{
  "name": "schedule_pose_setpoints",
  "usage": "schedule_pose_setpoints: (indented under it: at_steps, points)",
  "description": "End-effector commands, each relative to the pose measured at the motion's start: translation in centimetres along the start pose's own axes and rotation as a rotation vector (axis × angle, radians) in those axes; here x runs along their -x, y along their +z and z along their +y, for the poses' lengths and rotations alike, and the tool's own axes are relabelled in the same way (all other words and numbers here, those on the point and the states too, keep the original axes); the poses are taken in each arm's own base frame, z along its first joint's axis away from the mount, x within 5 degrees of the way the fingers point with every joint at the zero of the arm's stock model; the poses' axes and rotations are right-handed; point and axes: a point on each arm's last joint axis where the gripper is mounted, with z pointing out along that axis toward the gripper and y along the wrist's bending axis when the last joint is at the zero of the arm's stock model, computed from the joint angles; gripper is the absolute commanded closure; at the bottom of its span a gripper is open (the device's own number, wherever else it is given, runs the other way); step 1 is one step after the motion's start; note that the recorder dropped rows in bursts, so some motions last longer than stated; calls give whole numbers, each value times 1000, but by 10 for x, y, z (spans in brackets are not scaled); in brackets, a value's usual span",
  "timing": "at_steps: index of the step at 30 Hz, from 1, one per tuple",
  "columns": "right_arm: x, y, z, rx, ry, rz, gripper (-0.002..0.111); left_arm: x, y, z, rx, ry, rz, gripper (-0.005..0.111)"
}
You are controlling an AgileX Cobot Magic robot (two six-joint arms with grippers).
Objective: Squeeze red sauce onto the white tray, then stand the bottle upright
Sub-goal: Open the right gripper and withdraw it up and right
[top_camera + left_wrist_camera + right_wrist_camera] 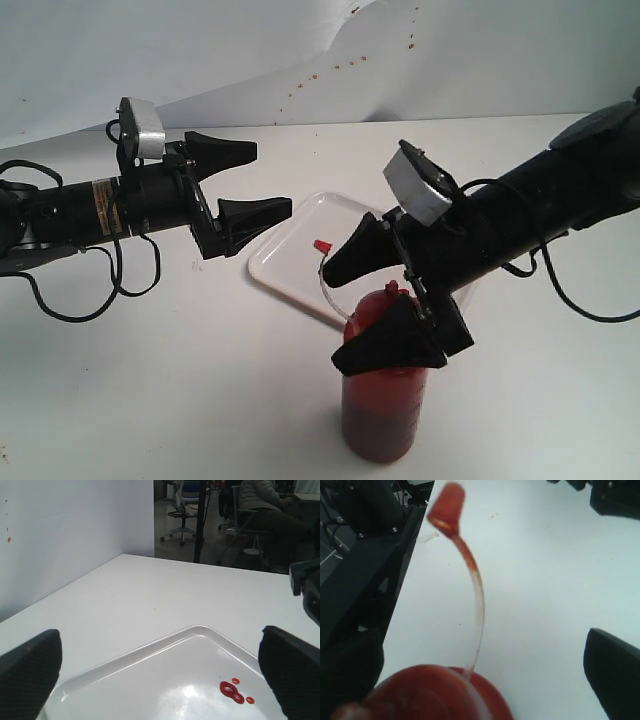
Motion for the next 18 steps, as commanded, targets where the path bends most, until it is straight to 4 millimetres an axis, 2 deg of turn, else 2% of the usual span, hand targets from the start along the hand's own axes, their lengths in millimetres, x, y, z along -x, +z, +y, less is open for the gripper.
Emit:
schedule_pose_setpoints:
  at_steps: [1,9,18]
  points:
    - [21,-11,9,-38,-44,-62,3,6,1,-1,-7,15,-23,3]
    - [54,-27,20,-117,-53,-244,3,6,1,-1,-7,15,-23,3]
    - [80,-45,42,-170,-142,-323,3,6,1,-1,-7,15,-23,3]
